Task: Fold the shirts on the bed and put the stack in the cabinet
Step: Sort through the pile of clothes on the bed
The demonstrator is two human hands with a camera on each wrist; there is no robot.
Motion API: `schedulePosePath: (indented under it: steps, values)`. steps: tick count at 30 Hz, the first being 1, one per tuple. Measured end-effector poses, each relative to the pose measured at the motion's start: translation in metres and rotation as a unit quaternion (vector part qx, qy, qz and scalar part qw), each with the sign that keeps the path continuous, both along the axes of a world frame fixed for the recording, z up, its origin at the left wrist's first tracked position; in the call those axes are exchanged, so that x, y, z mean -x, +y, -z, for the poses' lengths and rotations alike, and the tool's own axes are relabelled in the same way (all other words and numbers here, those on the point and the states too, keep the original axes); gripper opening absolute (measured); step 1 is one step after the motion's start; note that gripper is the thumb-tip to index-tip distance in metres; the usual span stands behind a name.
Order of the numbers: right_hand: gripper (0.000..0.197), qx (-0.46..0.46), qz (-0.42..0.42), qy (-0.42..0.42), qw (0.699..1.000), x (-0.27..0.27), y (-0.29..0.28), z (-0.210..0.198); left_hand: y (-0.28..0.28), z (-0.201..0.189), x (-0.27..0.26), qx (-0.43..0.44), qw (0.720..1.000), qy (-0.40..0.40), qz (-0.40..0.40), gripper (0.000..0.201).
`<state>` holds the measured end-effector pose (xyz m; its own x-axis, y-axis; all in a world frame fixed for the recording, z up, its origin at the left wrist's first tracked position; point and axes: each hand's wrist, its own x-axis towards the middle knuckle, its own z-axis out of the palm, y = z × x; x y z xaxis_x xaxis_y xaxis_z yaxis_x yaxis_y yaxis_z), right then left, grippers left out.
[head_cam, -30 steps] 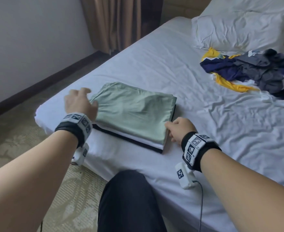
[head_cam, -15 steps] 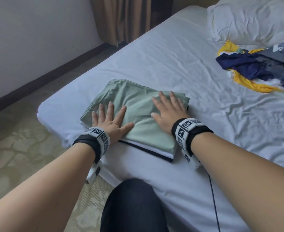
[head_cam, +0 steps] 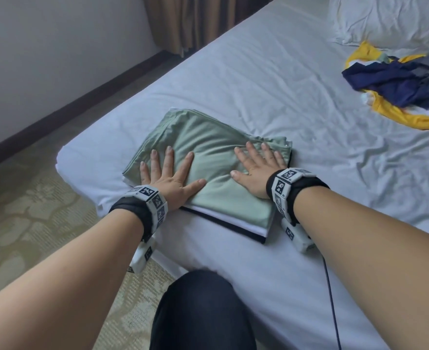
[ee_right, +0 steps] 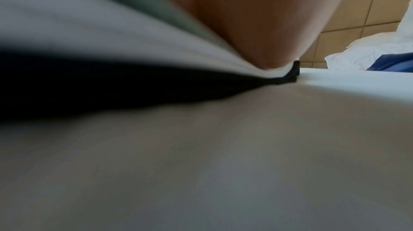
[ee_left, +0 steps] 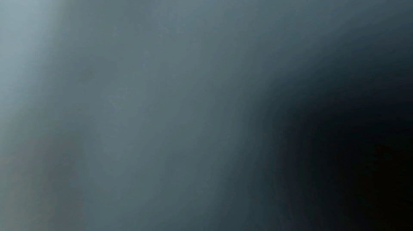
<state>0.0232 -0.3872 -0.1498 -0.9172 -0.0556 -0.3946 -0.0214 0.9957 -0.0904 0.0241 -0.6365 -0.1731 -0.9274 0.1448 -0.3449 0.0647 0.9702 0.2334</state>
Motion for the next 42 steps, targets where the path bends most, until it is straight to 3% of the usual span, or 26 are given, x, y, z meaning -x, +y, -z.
schedulePosePath:
  steps: [2,5,7,10,16,20,22,25,28,31,33,38,42]
  values:
    - [0.074,0.010,-0.006,0.035,0.999,-0.005,-0.004,-0.012,0.002,-0.003,-0.001,0.001,1.000,-0.002,-0.006,0.083]
    - [0.075,0.006,-0.079,0.116,0.990,-0.019,-0.017,-0.019,0.004,-0.007,-0.001,0.006,1.000,-0.005,-0.009,0.084]
    - [0.068,-0.007,-0.115,0.081,0.990,-0.025,-0.024,-0.010,0.005,-0.007,-0.001,0.008,1.000,-0.008,-0.011,0.084]
    - [0.062,0.003,-0.093,0.011,0.996,-0.021,-0.022,0.004,0.005,-0.005,0.001,0.019,1.000,-0.009,-0.007,0.084]
    - [0.069,0.073,-0.097,-0.007,0.993,-0.019,-0.017,-0.012,0.007,0.000,0.004,0.022,1.000,-0.003,-0.022,0.084]
    - [0.080,0.247,0.005,0.016,0.969,-0.044,0.017,-0.042,0.003,-0.004,0.003,0.045,0.998,-0.011,-0.031,0.086]
    - [0.083,0.248,0.063,0.034,0.966,-0.067,0.054,-0.053,0.000,-0.011,0.006,0.081,0.996,-0.040,-0.018,0.091]
    - [0.094,0.181,0.146,0.023,0.972,-0.105,0.128,-0.068,0.009,-0.040,0.025,0.116,0.989,-0.085,-0.017,0.109]
    - [0.102,0.127,0.222,0.015,0.967,-0.147,0.198,-0.087,0.050,-0.078,0.026,0.109,0.992,-0.055,-0.028,0.119]
    - [0.104,0.126,0.290,0.033,0.948,-0.183,0.249,-0.102,0.126,-0.109,-0.003,0.056,0.996,0.061,0.046,0.100]
    - [0.106,0.127,0.324,0.045,0.936,-0.201,0.272,-0.106,0.181,-0.122,-0.023,-0.020,0.992,0.080,0.098,0.094]
    - [0.102,0.130,0.406,0.036,0.904,-0.231,0.305,-0.087,0.292,-0.132,-0.062,-0.121,0.976,0.043,0.174,0.096]
    - [0.106,0.074,0.390,-0.031,0.917,-0.238,0.300,-0.046,0.356,-0.124,-0.082,-0.121,0.968,0.004,0.221,0.099]
